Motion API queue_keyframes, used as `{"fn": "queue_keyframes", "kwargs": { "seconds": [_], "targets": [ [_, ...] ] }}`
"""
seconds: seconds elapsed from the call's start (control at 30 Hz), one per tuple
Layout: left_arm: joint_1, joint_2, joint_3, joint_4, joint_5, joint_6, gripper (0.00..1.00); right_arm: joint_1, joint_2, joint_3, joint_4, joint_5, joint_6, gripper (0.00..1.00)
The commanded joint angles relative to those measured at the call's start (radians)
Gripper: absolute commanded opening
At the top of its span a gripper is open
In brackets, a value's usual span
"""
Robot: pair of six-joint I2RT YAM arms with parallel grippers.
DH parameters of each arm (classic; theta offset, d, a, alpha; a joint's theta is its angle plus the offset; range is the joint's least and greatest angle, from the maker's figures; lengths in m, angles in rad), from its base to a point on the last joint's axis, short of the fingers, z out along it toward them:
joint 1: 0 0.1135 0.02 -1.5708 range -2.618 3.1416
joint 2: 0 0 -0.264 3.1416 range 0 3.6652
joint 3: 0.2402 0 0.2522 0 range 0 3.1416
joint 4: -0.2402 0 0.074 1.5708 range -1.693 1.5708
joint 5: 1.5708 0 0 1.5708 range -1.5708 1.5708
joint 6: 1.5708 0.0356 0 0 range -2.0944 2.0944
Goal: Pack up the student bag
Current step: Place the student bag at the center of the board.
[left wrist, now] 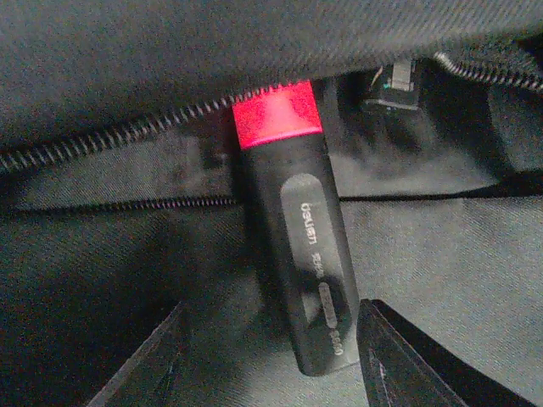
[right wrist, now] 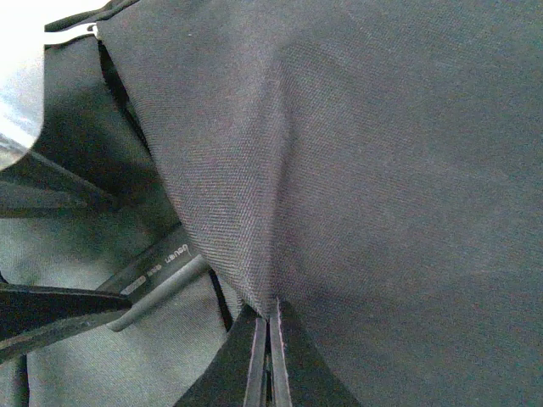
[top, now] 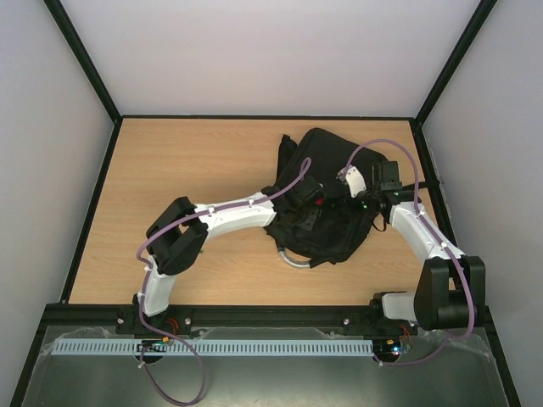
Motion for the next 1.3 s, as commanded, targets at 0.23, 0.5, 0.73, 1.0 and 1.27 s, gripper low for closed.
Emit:
{"fn": "queue_keyframes", "kwargs": {
  "seconds": [0.23, 0.5, 0.73, 1.0, 1.27],
  "targets": [
    [-0.007, 0.059, 0.025, 0.029, 0.069, -0.053, 0.39, 0.001, 0.009, 0.005, -0.06, -0.05, -0.011, 0.01],
    [0.015, 0.112, 0.09, 0.046, 0.095, -0.068, 0.18, 0.001, 0.012, 0.005, -0.062, -0.048, -0.011, 0.01],
    [0.061, 0.131, 0.132, 0.101, 0.035, -0.095, 0.11, 0.0, 0.014, 0.005, -0.061, -0.048, -0.012, 0.01],
    [0.086, 0.175, 0.14, 0.301, 0.031, -0.148, 0.13, 0.001, 0.022, 0.005, -0.062, -0.046, -0.011, 0.01],
    [0.086, 0.188, 0.137, 0.353, 0.098, -0.184, 0.35, 0.0, 0.022, 0.005, -0.063, -0.047, -0.012, 0.01]
  ]
}}
